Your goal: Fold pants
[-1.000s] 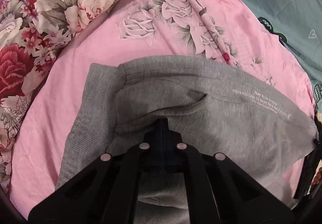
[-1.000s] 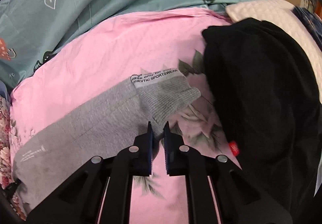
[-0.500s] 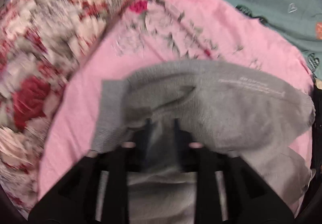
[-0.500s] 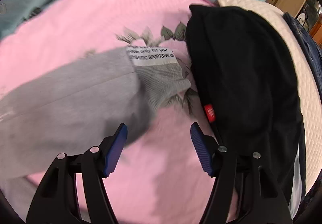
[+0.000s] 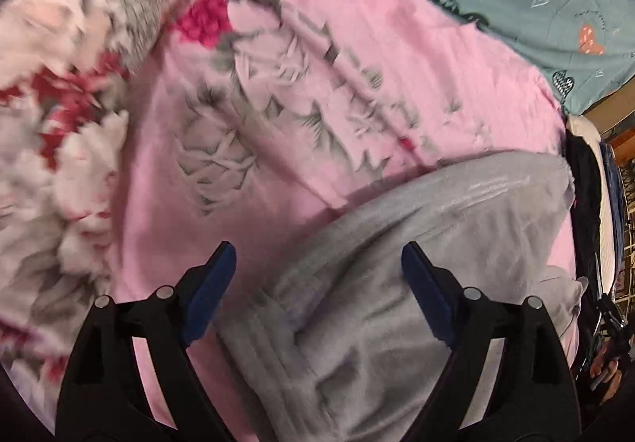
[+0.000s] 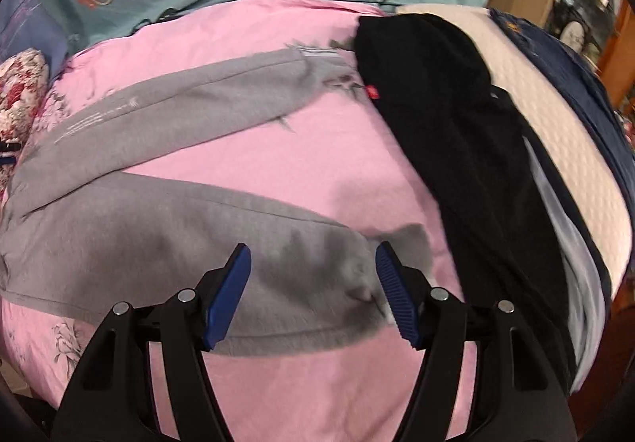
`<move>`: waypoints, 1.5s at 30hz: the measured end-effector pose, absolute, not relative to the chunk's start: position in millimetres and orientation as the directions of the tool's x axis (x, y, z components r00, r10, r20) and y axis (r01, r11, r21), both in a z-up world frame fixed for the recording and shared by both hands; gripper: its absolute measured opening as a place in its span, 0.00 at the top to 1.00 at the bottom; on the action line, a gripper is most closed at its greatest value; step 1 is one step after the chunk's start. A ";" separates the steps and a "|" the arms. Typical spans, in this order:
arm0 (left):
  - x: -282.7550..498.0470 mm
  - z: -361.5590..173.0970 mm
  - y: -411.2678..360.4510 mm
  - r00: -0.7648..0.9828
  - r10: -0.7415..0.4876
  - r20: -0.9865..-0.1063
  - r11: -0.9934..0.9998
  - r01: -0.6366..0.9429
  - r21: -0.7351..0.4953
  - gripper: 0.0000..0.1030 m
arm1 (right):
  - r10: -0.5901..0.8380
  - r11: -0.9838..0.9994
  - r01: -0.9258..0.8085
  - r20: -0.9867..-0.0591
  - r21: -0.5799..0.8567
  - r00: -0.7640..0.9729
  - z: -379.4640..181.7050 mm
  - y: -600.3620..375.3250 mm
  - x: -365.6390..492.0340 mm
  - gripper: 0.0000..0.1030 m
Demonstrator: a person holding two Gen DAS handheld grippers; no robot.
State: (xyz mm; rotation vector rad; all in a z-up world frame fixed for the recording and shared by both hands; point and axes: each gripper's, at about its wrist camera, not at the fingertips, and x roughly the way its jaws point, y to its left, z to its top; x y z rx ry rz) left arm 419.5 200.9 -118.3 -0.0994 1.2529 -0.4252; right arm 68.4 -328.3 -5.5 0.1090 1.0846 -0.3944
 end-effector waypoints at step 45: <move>396.7 -128.6 191.5 0.432 -0.412 -0.802 0.895 0.359 -0.266 0.75 | 0.255 0.693 -0.721 -0.930 -0.016 0.266 -113.0 15.7 449.7 0.89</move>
